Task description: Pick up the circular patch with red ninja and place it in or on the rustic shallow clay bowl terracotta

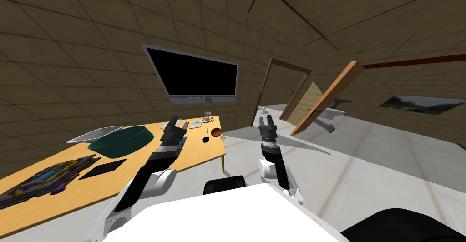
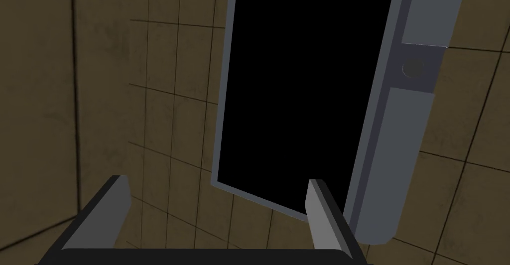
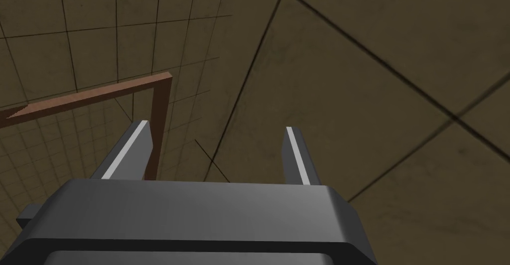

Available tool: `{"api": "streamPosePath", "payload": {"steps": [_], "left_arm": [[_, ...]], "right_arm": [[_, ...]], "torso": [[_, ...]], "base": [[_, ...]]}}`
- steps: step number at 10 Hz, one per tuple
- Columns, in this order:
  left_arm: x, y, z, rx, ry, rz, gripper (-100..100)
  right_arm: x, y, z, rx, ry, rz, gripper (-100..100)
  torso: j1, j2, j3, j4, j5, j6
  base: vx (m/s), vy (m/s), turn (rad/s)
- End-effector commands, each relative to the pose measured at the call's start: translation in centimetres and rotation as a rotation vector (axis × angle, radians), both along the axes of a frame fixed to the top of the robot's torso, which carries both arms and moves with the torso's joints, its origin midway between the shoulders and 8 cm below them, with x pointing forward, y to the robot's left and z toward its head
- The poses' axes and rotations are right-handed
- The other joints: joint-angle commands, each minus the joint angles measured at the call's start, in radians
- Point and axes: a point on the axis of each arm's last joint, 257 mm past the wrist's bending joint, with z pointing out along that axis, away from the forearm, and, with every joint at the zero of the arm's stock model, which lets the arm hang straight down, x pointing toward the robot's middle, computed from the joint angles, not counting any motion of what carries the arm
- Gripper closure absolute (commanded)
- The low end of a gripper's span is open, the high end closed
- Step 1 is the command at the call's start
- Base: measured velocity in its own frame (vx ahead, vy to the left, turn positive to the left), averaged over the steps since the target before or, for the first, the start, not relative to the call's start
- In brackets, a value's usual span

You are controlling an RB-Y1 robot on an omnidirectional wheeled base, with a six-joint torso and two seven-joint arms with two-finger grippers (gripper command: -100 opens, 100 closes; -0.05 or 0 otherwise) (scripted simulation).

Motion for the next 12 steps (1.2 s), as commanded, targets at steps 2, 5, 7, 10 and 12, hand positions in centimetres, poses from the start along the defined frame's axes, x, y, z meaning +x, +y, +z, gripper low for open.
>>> {"api": "streamPosePath", "payload": {"steps": [2,5,7,10,12], "left_arm": [[1.5,1.1,-1.3,-0.024,0.057,-0.010,-100],[3.4,2.6,-3.7,-0.050,0.147,-0.017,-100],[4.3,3.5,-5.2,-0.070,0.200,-0.022,-100],[5.1,4.5,-6.9,-0.108,0.259,-0.030,-100],[5.9,5.5,-8.8,-0.132,0.323,-0.031,-100]], "right_arm": [[0.0,0.0,0.0,0.000,0.000,0.000,0],[0.0,0.0,0.0,0.000,0.000,0.000,0],[0.0,0.0,0.0,0.000,0.000,0.000,0],[0.0,0.0,0.0,0.000,0.000,0.000,0],[0.0,0.0,0.0,0.000,0.000,0.000,0]], "torso": [[0.001,-0.001,0.000,0.000,0.000,0.000],[0.001,-0.001,0.000,0.000,0.000,0.000],[0.003,-0.001,-0.001,0.000,0.000,0.000],[0.002,-0.001,-0.001,0.000,0.000,0.000],[0.003,-0.001,-0.001,0.000,0.000,0.000]], "base": [[0.000,-0.089,-0.089],[0.001,-0.095,-0.124],[-0.001,-0.070,-0.108],[0.005,-0.072,-0.108],[0.005,-0.061,-0.131]]}}
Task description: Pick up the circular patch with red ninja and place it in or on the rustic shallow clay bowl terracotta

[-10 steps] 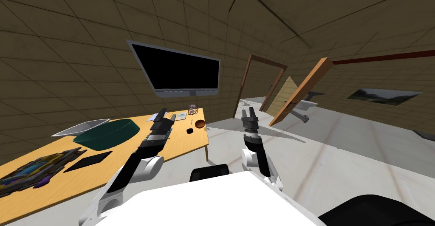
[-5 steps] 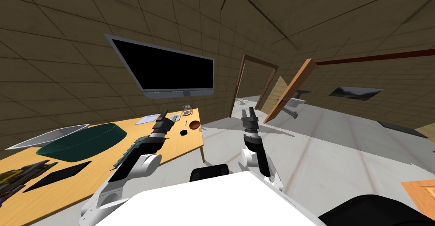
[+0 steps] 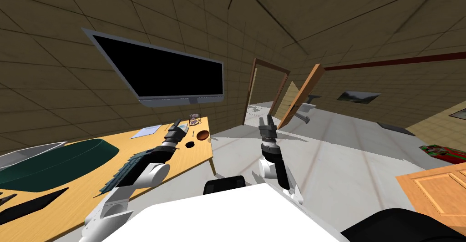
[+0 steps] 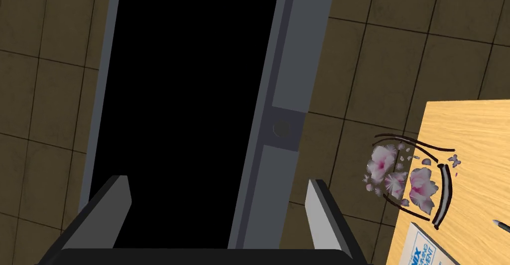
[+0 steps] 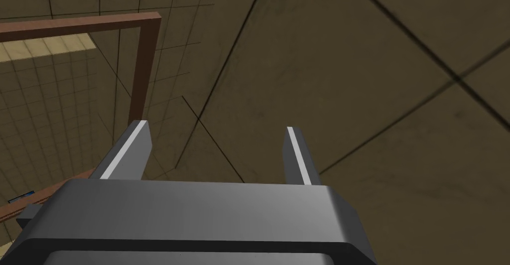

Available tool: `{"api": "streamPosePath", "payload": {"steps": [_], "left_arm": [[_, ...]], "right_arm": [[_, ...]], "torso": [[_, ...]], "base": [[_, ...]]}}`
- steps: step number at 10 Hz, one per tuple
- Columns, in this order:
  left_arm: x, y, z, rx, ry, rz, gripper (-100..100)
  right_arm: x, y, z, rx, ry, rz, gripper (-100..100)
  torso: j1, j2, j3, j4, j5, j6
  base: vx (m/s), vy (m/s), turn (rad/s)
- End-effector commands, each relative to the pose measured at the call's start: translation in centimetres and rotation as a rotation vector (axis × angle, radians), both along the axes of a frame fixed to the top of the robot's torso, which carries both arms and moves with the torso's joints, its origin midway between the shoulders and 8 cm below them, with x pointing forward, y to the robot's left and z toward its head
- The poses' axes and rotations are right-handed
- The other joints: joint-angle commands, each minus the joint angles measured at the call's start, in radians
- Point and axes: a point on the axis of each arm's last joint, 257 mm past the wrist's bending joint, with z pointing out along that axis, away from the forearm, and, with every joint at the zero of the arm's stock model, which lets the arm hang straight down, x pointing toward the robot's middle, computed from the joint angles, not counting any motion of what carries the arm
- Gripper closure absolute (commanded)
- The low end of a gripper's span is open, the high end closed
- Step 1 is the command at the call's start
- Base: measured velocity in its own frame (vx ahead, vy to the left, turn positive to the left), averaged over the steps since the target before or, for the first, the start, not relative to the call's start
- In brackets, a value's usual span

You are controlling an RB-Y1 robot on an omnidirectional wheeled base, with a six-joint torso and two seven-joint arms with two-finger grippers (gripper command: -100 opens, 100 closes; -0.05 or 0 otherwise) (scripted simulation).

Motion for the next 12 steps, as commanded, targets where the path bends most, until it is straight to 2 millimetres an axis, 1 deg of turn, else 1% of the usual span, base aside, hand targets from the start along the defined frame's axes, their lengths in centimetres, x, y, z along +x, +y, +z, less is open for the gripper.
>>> {"api": "streamPosePath", "payload": {"steps": [1,2,3,4,5,6,7,8,9,10,11,12], "left_arm": [[0.9,1.2,-2.4,-0.017,0.077,0.002,-100],[0.9,1.2,-2.4,-0.035,0.077,-0.001,-100],[1.3,2.4,-4.5,-0.040,0.145,0.005,-100],[1.3,2.4,-4.6,-0.061,0.150,0.001,-100],[1.6,3.8,-6.8,-0.068,0.219,0.010,-100],[1.6,3.8,-7.0,-0.088,0.227,0.005,-100],[1.6,5.2,-9.0,-0.092,0.294,0.016,-100],[1.6,5.2,-9.5,-0.117,0.307,0.013,-100],[1.5,6.4,-11.3,-0.114,0.376,0.020,-100],[1.3,6.8,-12.0,-0.148,0.390,0.023,-100],[0.9,8.5,-14.1,-0.160,0.456,0.041,-100],[0.8,8.4,-14.6,-0.181,0.473,0.036,-100]], "right_arm": [[0.0,0.0,0.0,0.000,0.000,0.000,0],[0.0,0.0,0.0,0.000,0.000,0.000,0],[0.0,0.0,0.0,0.000,0.000,0.000,0],[0.0,0.0,0.0,0.000,0.000,0.000,0],[0.0,0.0,0.0,0.000,0.000,0.000,0],[0.0,0.0,0.0,0.000,0.000,0.000,0],[0.0,0.0,0.0,0.000,0.000,0.000,0],[0.0,0.0,0.0,0.000,0.000,0.000,0],[0.0,0.0,0.0,0.000,0.000,0.000,0],[0.0,0.0,0.0,0.000,0.000,0.000,0],[0.0,0.0,0.0,0.000,0.000,0.000,0],[0.0,0.0,0.0,0.000,0.000,0.000,0]], "torso": [[0.000,0.000,0.000,0.000,0.000,0.000],[-0.001,0.000,0.000,0.000,0.000,0.001],[0.000,0.000,0.000,0.000,0.000,0.000],[0.000,-0.001,0.000,0.000,0.000,0.001],[0.001,0.000,0.000,0.000,0.000,0.000],[0.000,0.000,0.000,0.000,0.000,0.001],[0.001,0.000,0.000,0.000,0.000,0.000],[0.001,0.000,0.000,0.000,0.000,0.000],[0.001,0.000,0.000,0.000,0.000,0.000],[0.002,-0.001,0.000,0.000,0.000,0.000],[0.003,0.000,0.000,0.000,0.001,0.000],[0.002,0.000,0.000,0.000,0.000,0.000]], "base": [[0.011,-0.065,-0.158],[0.013,-0.052,-0.105],[0.014,-0.048,-0.179],[0.010,-0.045,-0.107],[0.015,-0.061,-0.227],[0.018,-0.041,-0.109],[0.017,-0.044,-0.187],[0.013,-0.029,-0.115],[0.021,-0.029,-0.208],[0.017,-0.017,-0.121],[0.019,-0.023,-0.258],[0.015,-0.013,-0.107]]}}
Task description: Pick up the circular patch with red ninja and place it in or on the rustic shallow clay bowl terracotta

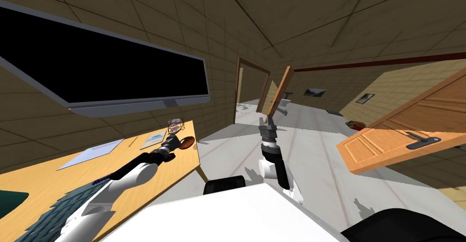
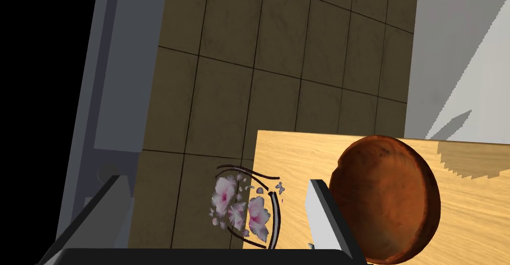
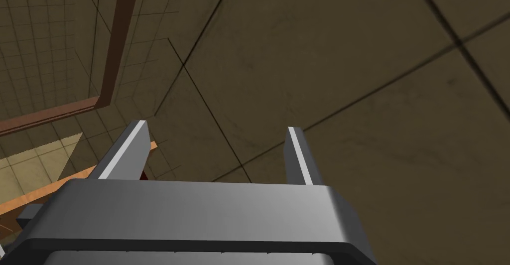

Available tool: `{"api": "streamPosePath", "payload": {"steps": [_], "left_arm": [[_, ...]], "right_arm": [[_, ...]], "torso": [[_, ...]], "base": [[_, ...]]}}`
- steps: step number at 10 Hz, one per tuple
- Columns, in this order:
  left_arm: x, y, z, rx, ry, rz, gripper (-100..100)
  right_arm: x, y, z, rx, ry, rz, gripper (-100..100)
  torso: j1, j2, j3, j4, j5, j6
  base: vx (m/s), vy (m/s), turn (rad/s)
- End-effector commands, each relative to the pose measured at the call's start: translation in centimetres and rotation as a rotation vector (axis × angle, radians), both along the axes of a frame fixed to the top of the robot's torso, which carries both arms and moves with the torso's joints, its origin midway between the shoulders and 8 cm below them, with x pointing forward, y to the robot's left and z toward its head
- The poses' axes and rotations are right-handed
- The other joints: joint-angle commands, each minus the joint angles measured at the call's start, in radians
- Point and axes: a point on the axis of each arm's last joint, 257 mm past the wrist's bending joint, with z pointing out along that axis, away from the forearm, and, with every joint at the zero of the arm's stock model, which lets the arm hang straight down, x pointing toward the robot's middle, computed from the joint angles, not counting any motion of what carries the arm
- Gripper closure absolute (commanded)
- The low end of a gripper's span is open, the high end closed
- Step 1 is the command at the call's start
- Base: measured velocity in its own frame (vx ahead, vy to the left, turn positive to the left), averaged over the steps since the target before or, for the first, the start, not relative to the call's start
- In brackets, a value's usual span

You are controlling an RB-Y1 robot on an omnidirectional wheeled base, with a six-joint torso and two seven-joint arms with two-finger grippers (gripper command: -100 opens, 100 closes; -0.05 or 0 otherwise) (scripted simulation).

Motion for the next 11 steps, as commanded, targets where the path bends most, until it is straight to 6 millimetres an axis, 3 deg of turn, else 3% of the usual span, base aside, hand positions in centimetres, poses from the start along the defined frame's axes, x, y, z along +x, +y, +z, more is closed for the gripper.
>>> {"api": "streamPosePath", "payload": {"steps": [1,7,9,11], "left_arm": [[-0.5,1.7,-2.1,-0.016,0.081,0.008,-100],[-4.4,6.9,-9.0,-0.126,0.331,0.075,-100],[-5.1,7.4,-10.2,-0.152,0.360,0.092,-100],[-7.1,9.2,-12.3,-0.191,0.442,0.123,-100]], "right_arm": [[0.0,0.0,0.0,0.000,0.000,0.000,0],[0.0,0.0,0.0,0.000,0.000,0.000,0],[0.0,0.0,0.0,0.000,0.000,0.000,0],[0.0,0.0,0.0,0.000,0.000,0.000,0]], "torso": [[0.000,0.000,0.000,0.000,0.000,0.000],[0.001,0.000,0.000,0.000,0.000,0.000],[0.002,0.000,0.000,0.000,0.000,0.000],[0.002,0.000,0.000,0.000,0.000,0.001]], "base": [[0.016,-0.014,-0.200],[0.016,0.002,-0.187],[0.008,0.013,-0.041],[0.008,0.017,-0.197]]}}
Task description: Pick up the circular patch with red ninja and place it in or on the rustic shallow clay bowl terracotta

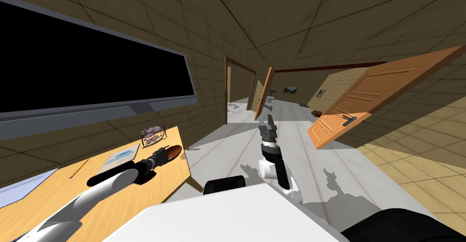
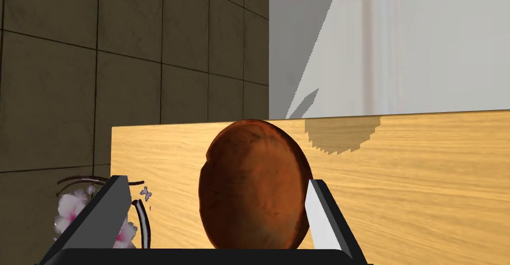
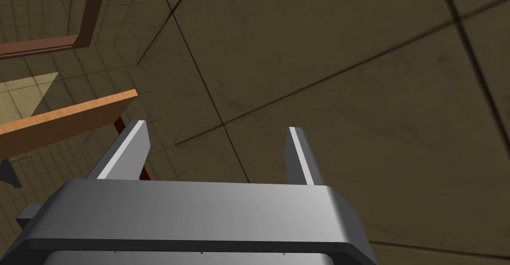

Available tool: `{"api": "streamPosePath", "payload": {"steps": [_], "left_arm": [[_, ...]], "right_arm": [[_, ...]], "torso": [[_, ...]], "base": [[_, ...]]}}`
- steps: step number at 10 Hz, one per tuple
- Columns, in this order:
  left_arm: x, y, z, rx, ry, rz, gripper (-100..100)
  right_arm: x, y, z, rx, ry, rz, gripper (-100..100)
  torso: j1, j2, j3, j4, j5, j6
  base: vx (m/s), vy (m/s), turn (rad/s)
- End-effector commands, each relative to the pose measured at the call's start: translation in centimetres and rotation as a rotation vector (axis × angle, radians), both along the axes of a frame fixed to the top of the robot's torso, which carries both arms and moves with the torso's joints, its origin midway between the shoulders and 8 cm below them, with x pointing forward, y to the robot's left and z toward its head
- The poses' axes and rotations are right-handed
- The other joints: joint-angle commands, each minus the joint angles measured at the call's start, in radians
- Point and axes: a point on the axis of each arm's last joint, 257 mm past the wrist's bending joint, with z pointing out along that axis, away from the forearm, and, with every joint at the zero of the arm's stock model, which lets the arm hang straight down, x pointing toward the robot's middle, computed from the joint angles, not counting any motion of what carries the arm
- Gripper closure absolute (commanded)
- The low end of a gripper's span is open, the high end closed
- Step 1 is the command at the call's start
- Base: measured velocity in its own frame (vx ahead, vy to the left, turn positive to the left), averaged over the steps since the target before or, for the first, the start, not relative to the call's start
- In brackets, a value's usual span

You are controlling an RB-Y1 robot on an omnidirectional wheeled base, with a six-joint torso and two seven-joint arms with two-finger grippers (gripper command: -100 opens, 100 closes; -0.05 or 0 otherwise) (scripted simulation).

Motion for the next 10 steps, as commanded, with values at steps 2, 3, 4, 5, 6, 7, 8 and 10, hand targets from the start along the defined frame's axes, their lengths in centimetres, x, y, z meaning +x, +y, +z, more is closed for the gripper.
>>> {"api": "streamPosePath", "payload": {"steps": [2,3,4,5,6,7,8,10], "left_arm": [[-2.9,2.0,-2.1,-0.046,0.097,0.044,-100],[-4.6,3.4,-3.1,-0.072,0.155,0.072,-100],[-5.3,3.6,-3.7,-0.083,0.175,0.082,-100],[-7.5,5.3,-4.9,-0.113,0.234,0.127,-100],[-7.8,5.1,-5.1,-0.119,0.250,0.121,-100],[-9.8,6.4,-5.9,-0.143,0.302,0.156,-100],[-10.3,6.3,-6.2,-0.155,0.318,0.158,-100],[-13.1,7.6,-7.3,-0.191,0.388,0.204,-100]], "right_arm": [[0.0,0.0,0.0,0.000,0.000,0.000,0],[0.0,0.0,0.0,0.000,0.000,0.000,0],[0.0,0.0,0.0,0.000,0.000,0.000,0],[0.0,0.0,0.0,0.000,0.000,0.000,0],[0.0,0.0,0.0,0.000,0.000,0.000,0],[0.0,0.0,0.0,0.000,0.000,0.000,0],[0.0,0.0,0.0,0.000,0.000,0.000,0],[0.0,0.0,0.0,0.000,0.000,0.000,0]], "torso": [[0.000,0.000,0.000,0.000,0.000,0.001],[0.000,0.000,0.000,0.000,0.000,0.000],[0.001,0.000,0.000,0.000,0.000,0.001],[0.001,0.000,0.000,0.000,0.000,0.000],[0.002,0.000,0.000,0.000,0.000,0.000],[0.001,0.000,0.000,0.000,0.000,0.000],[0.001,0.000,0.000,0.000,0.000,0.000],[0.002,0.000,0.000,0.000,0.000,0.000]], "base": [[0.012,0.025,-0.177],[0.008,0.030,-0.267],[0.001,0.037,-0.103],[0.009,0.045,-0.197],[0.006,0.043,-0.120],[0.001,0.042,-0.253],[-0.004,0.040,-0.107],[-0.001,0.046,-0.152]]}}
